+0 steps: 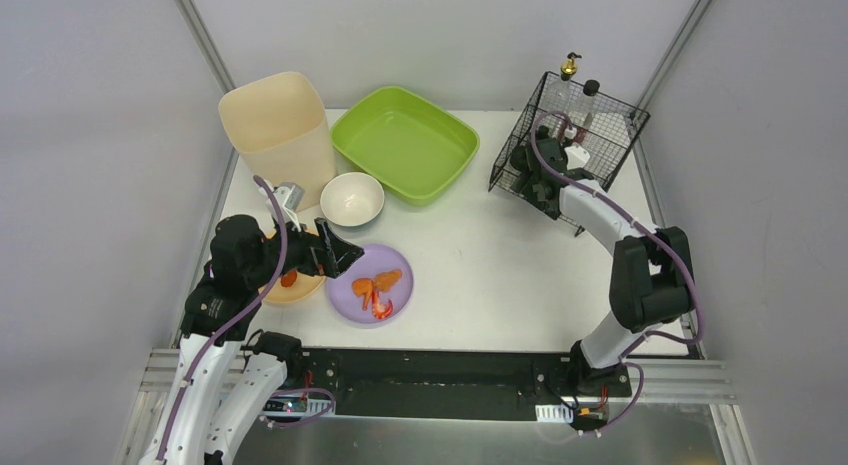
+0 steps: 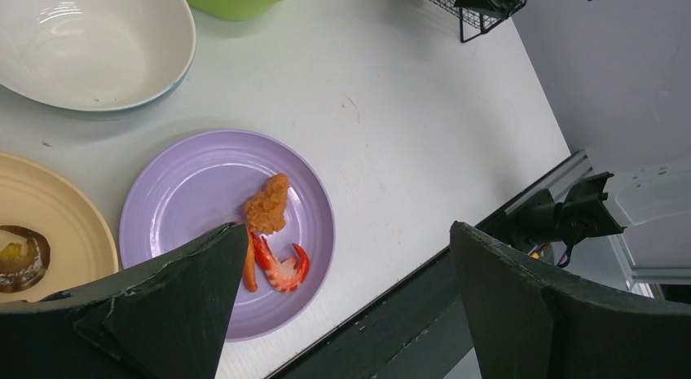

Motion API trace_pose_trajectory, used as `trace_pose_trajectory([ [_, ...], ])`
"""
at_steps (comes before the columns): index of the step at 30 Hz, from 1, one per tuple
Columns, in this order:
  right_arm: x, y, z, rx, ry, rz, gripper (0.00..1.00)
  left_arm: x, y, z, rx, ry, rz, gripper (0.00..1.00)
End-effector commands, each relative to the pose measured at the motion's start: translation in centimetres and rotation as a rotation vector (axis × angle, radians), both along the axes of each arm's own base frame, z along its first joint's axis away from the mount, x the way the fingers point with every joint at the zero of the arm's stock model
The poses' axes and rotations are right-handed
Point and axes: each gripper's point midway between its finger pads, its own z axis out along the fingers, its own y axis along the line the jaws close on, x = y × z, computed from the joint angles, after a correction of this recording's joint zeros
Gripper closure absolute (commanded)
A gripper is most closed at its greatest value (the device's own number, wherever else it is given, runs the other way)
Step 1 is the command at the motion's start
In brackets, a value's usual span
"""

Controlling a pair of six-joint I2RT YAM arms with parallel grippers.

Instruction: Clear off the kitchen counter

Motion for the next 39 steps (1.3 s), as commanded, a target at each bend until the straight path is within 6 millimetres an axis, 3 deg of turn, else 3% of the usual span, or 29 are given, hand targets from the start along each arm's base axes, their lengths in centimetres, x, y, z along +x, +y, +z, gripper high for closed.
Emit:
trace_pose_trajectory([
  [1, 4.4, -2.2, 2.8, -0.031, -0.12, -0.079, 0.23, 0.6, 0.0, 0.4, -0.008, -0.017, 0.003, 0.0],
  [7, 4.7, -1.8, 3.4, -0.009, -0.12, -0.054, 0.23, 0.7, 0.1, 0.3, -0.005, -0.016, 0.009, 0.01],
  [13, 2.7, 0.7, 5.4, 0.042, -0.13, 0.033, 0.23, 0.8, 0.1, 0.2, -0.001, -0.012, 0.011, 0.0],
  [20, -1.9, 6.0, 9.1, 0.036, -0.147, 0.198, 0.21, 1.0, 1.2, 0.1, 0.03, -0.026, 0.074, 0.01],
  [27, -7.0, 13.2, 11.8, 0.159, -0.155, 0.422, 0.2, 1.9, 2.6, -0.8, 0.079, -0.001, 0.161, 0.0],
  [33, -8.5, 16.4, 13.6, 0.216, -0.17, 0.518, 0.2, 2.8, 3.9, -1.8, 0.124, 0.039, 0.239, 0.0],
  [39, -9.4, 20.0, 12.6, 0.341, -0.115, 0.561, 0.2, 3.9, 6.0, -2.5, 0.15, 0.07, 0.389, 0.0],
])
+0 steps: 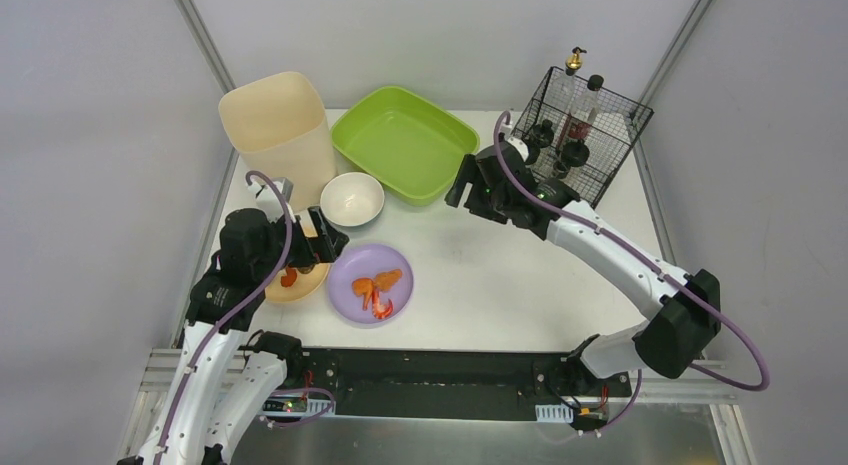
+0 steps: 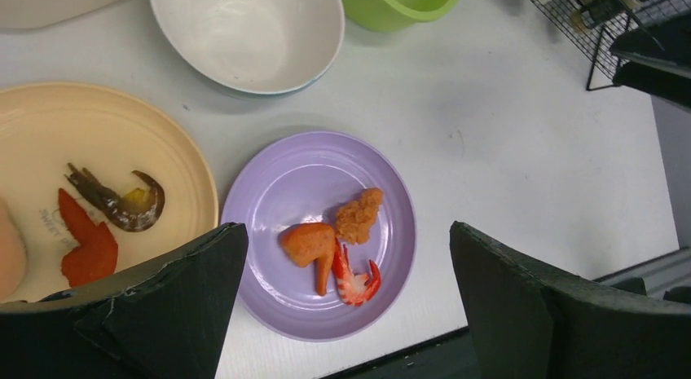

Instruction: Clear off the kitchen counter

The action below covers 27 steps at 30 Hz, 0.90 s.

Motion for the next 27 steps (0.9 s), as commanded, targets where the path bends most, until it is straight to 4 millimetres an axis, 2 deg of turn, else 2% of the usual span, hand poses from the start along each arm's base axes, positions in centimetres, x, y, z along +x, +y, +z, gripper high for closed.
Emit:
trace_pose_trajectory([
  [1, -0.8, 3.9, 1.1, 0.137, 0.035, 0.051, 0.2, 1.3, 2.4, 0.2, 0.021, -0.001, 0.163, 0.0],
  [8, -1.2, 9.1, -1.0, 0.181, 0.043, 0.094, 0.22, 1.3, 3.9, 0.9, 0.065, 0.027, 0.248, 0.0],
  [11, -0.9, 11.6, -2.7, 0.176, 0.066, 0.104, 0.23, 0.7, 5.9, 0.3, 0.083, 0.023, 0.359, 0.0],
  [13, -0.6, 13.5, -3.2, 0.191, 0.078, 0.107, 0.23, 0.2, 7.6, -0.3, 0.082, 0.003, 0.468, 0.0],
  [18, 0.5, 17.2, -5.0, 0.186, 0.083, 0.082, 0.23, -1.0, 10.5, 0.6, 0.129, -0.075, 0.602, 0.0],
  [21, 1.7, 18.2, -5.9, 0.182, 0.081, 0.05, 0.23, -1.7, 11.5, 0.6, 0.147, -0.082, 0.646, 0.0],
  [24, 2.5, 18.5, -5.7, 0.173, 0.056, 0.035, 0.23, -1.8, 11.1, 0.5, 0.135, -0.084, 0.627, 0.0],
  [27, 3.0, 17.6, -5.6, 0.112, 0.035, 0.013, 0.22, -1.6, 10.1, 0.4, 0.117, -0.069, 0.575, 0.0],
])
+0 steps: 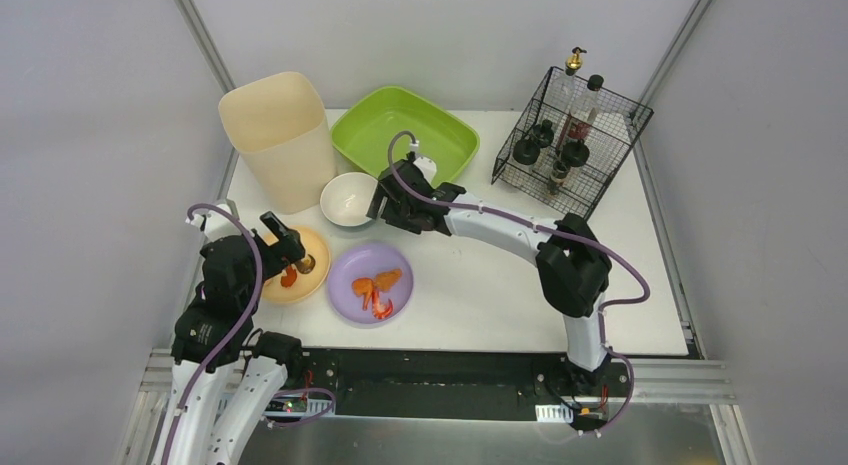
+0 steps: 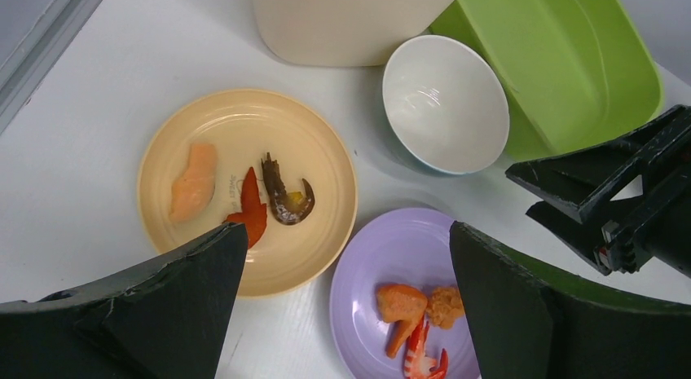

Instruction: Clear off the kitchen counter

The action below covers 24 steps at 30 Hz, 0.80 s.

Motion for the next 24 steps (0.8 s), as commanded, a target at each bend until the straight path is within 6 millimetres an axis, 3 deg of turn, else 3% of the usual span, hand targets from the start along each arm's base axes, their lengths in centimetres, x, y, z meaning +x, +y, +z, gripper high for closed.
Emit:
trace_pose_trajectory([
  [1, 2.3, -0.7, 3.0, -0.014, -0.093, -0.078, 0.22, 0.1, -0.1, -0.3, -0.006, 0.018, -0.001, 0.0],
  [6, 2.7, -3.2, 2.0, -0.079, -0.101, -0.096, 0.22, 0.1, -0.6, -0.5, -0.01, 0.031, -0.036, 0.0],
  [11, 4.8, -6.2, 4.4, -0.175, -0.163, -0.067, 0.22, -0.1, -1.1, -0.4, -0.017, 0.021, -0.065, 0.0],
  [15, 7.0, -7.5, 5.7, -0.235, -0.165, 0.051, 0.21, 0.0, -1.4, -0.5, -0.022, 0.025, -0.08, 0.0],
  [20, 8.2, -8.8, 5.1, -0.367, -0.179, 0.285, 0.23, 0.0, -1.9, -0.5, -0.031, 0.034, -0.108, 0.0],
  [24, 8.3, -8.7, 4.3, -0.45, -0.241, 0.485, 0.23, 0.1, -2.0, -0.5, -0.03, 0.036, -0.112, 0.0],
])
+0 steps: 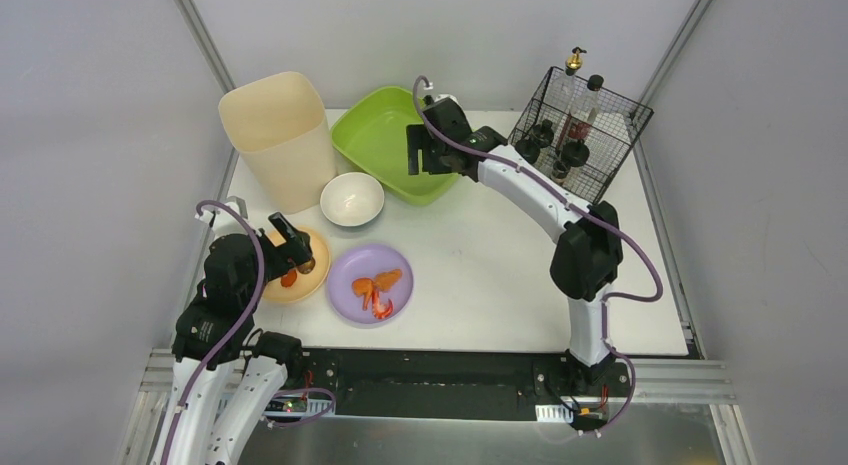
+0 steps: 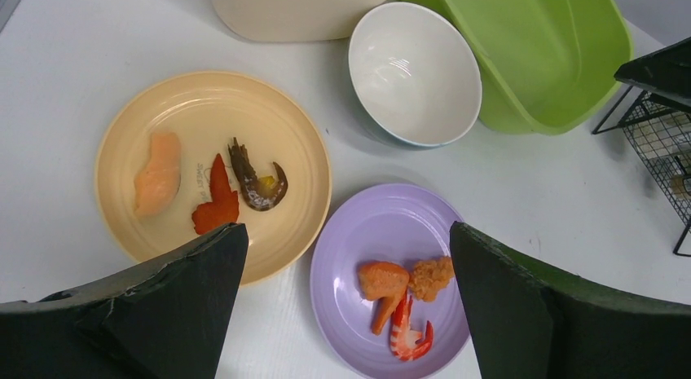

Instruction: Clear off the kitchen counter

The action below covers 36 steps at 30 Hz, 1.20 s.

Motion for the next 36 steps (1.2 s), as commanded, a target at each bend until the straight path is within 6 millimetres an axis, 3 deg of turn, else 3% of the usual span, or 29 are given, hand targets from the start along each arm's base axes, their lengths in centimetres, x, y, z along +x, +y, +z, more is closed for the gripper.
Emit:
trace_pose_trajectory([
  [1, -1.6, 0.4, -2.5, -0.205, 0.003, 0.333, 0.23, 0.0, -0.2, 0.0, 0.007, 0.011, -0.02, 0.0],
  [10, -2.0, 2.4, -2.6, -0.214, -0.13, 0.617, 0.22, 0.0, -0.1, -0.1, 0.012, 0.015, -0.02, 0.0],
  [16, -1.9, 3.6, -4.1, -0.23, -0.174, 0.761, 0.23, 0.1, -0.4, -0.4, 0.015, 0.031, -0.034, 0.0],
  [23, -0.9, 5.0, -4.3, -0.205, -0.24, 0.823, 0.24, 0.2, -0.6, -0.6, 0.015, 0.043, -0.05, 0.0],
  [36, -0.5, 5.7, -8.4, -0.204, -0.171, 0.859, 0.35, 0.3, -0.5, -0.6, 0.018, 0.047, -0.041, 0.0],
])
